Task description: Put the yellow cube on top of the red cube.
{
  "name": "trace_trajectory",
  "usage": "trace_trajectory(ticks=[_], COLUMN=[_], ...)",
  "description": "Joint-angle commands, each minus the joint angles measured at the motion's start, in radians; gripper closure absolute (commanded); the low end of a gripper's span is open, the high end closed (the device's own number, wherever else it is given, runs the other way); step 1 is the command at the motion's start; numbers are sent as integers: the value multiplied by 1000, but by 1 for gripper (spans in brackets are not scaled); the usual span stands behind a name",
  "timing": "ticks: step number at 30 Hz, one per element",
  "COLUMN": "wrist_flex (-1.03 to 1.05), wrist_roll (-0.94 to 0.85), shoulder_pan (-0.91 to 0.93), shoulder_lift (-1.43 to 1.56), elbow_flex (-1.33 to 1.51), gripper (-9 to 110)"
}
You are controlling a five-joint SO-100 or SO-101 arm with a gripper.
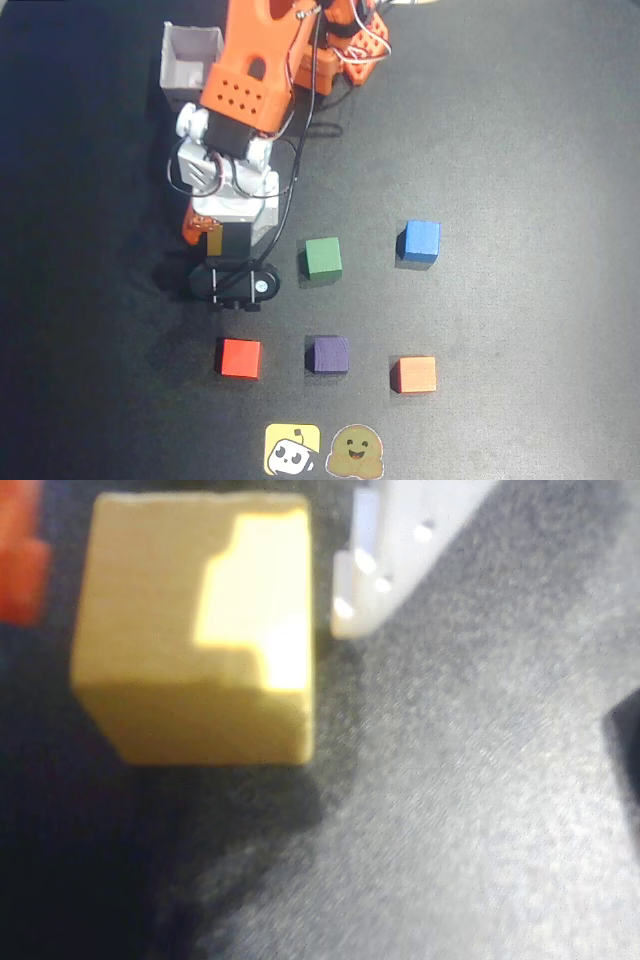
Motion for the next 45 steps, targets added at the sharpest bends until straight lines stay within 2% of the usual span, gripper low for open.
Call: trace_trajectory(ticks=[1, 9, 16, 30, 45], wrist_flex=[-11, -12, 26, 278, 308], wrist_roll=[14, 38, 51, 112, 224], shoulder_pan=[-5, -5, -5, -40, -94], shoulder_lift=[3, -3, 29, 160, 74], elbow_flex=[-5, -3, -25, -198, -396], gripper=[85, 97, 97, 97, 97])
